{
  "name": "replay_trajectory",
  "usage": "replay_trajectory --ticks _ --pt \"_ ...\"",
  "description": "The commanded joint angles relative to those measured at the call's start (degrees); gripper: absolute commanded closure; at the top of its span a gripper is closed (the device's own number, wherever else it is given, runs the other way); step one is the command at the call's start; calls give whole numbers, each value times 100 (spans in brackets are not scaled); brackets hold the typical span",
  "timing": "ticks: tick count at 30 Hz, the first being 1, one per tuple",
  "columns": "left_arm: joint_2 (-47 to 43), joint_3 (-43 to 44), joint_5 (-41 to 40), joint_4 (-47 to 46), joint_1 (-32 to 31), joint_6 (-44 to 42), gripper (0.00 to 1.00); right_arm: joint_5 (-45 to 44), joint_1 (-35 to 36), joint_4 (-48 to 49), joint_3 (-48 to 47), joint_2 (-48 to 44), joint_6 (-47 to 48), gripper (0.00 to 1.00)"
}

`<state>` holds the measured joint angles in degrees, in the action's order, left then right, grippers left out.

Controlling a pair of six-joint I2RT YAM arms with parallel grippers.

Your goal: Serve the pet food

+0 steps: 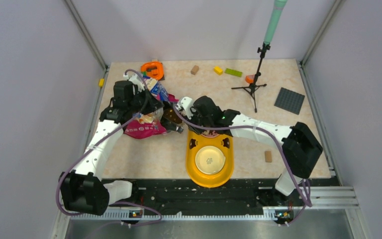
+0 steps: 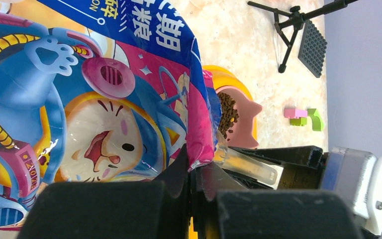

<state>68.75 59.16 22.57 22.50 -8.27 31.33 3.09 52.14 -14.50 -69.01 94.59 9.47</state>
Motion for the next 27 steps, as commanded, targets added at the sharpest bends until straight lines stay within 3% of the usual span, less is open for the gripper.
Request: replay_trajectory --ticks 1,9,12,21,27 --pt "-299 316 177 -202 10 -5 100 -365 180 181 -572 309 189 100" --pt "-331 267 104 -241 19 -4 100 -664 239 858 -551 527 -117 100" --pt "-307 335 133 -172 25 -46 100 -701 280 569 -738 573 -120 100" --pt "-258 395 165 -147 43 -127 100 -547 288 1057 548 -412 116 100" --pt "-146 421 230 -182 54 -127 100 -627 288 967 520 -349 204 100"
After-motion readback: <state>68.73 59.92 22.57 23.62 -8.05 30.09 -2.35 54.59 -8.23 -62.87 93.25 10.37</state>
